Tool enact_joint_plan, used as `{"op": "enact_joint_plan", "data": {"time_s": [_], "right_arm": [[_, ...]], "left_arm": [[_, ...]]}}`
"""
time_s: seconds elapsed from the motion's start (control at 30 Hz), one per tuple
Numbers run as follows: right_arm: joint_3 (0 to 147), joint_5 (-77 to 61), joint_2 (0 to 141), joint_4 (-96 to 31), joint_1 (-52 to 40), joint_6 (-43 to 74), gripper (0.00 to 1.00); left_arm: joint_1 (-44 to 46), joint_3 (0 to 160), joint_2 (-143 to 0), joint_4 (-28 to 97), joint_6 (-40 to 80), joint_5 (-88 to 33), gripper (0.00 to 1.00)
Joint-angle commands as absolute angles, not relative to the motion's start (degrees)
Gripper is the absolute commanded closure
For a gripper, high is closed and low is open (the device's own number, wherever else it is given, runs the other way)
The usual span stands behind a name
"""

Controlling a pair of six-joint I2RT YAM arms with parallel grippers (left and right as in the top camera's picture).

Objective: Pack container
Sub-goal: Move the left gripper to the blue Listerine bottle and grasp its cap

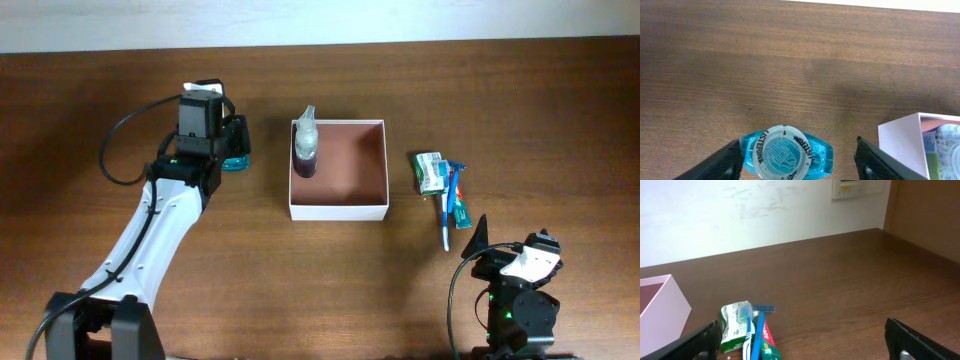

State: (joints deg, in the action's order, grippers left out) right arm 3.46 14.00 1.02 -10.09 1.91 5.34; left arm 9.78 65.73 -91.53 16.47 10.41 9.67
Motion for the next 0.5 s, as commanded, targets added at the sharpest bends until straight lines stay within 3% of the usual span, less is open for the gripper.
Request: {"op": "enact_joint_plan", "data": {"time_s": [0.0,0.47], "right_arm": [[3.3,14.1,0.8,-10.5,2.3,4.9,0.01],[3.3,14.1,0.8,-10.5,2.3,4.9,0.02]], "left_arm": [[9.6,65.5,-91.9,16.1,10.6,10.3,0.4],[9.6,65.5,-94.7,13.3,5.5,10.3,0.39]]}}
